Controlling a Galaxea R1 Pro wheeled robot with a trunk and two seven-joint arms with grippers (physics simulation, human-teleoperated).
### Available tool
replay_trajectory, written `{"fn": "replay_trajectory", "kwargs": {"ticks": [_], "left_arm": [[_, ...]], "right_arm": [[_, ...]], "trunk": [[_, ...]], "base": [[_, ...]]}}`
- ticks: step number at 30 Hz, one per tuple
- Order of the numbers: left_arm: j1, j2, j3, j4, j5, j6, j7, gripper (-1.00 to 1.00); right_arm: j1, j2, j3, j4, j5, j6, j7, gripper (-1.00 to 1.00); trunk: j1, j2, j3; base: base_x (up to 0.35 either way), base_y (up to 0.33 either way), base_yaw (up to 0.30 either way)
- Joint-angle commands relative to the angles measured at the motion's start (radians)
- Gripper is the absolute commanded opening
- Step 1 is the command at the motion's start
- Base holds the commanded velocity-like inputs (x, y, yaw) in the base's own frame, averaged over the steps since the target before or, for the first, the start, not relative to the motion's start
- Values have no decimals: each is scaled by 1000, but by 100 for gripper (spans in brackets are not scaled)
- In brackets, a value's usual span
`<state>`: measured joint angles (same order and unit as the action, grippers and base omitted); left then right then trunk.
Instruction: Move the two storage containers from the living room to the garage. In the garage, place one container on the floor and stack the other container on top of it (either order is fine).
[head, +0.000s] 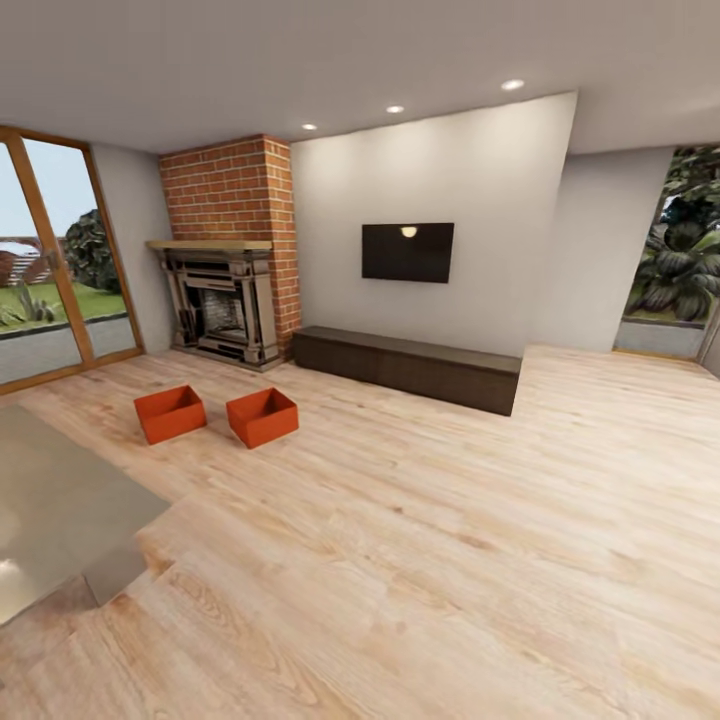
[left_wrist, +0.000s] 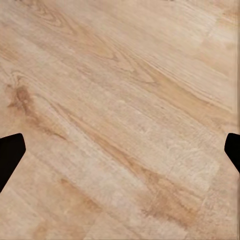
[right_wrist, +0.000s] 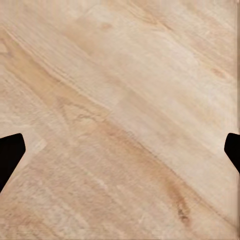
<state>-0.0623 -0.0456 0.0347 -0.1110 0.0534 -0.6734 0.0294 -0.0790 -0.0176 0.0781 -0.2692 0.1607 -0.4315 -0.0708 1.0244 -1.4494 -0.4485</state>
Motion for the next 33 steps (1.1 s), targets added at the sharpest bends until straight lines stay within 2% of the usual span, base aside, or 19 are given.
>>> {"fn": "replay_trajectory", "kwargs": {"ticks": [1,12,28,33], "left_arm": [[-1,0,3,1,2,-3,0,100],[-1,0,2,1,2,-3,0,100],[-1,-2,2,1,2,-3,0,100],[-1,-2,2,1,2,-3,0,100]], "right_arm": [[-1,-1,8,1,3,-1,-7,100],[-1,-1,8,1,3,-1,-7,100],[-1,-1,8,1,3,-1,-7,100],[-1,-1,8,1,3,-1,-7,100]], "trunk": [[1,0,-1],[1,0,-1],[1,0,-1],[1,0,-1]], "base": [[326,-162,0],[322,-172,123],[315,-189,10],[314,-191,183]]}}
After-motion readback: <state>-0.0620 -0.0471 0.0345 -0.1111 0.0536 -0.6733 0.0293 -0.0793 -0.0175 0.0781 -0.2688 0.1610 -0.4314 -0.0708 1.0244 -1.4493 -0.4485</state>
